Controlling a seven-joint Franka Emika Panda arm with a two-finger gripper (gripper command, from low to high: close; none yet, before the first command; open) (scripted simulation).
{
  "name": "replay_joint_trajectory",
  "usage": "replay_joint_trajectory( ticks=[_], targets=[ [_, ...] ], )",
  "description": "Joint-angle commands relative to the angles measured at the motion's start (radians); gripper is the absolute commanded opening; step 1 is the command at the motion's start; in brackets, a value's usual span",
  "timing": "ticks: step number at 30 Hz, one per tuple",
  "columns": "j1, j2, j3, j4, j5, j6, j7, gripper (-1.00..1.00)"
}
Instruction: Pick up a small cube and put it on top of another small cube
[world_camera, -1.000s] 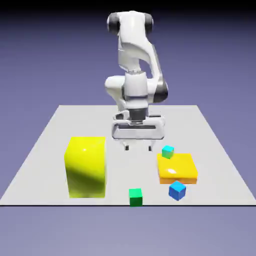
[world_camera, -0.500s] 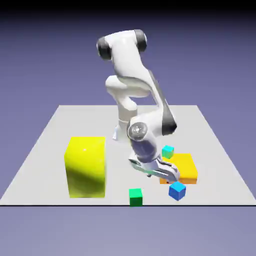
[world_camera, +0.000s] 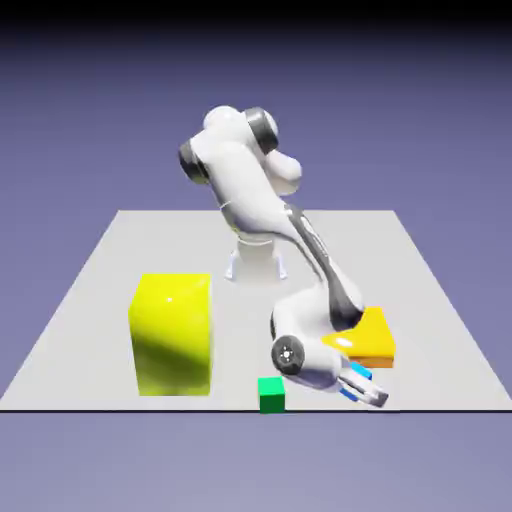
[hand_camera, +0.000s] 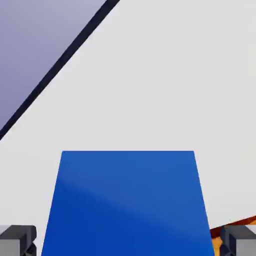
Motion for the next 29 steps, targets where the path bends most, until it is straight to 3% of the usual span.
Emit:
replay_joint_trajectory(
  ticks=[1, 17, 19, 24, 25, 29],
  targets=[
    [-0.016, -0.025, 0.004, 0.016, -0.003, -0.044, 0.007, -1.0],
    [0.22, -0.049, -0.53, 0.459, 0.002, -0.666, -0.395, -1.0],
    [0.223, -0.049, -0.536, 0.464, 0.002, -0.672, -0.4, -1.0],
    [0.245, -0.064, -0.531, 0.286, 0.015, -0.508, -0.429, -1.0],
    [0.245, -0.064, -0.531, 0.286, 0.015, -0.508, -0.429, 1.0],
    [0.231, -0.055, -0.534, 0.395, 0.007, -0.608, -0.411, 1.0]
  ],
)
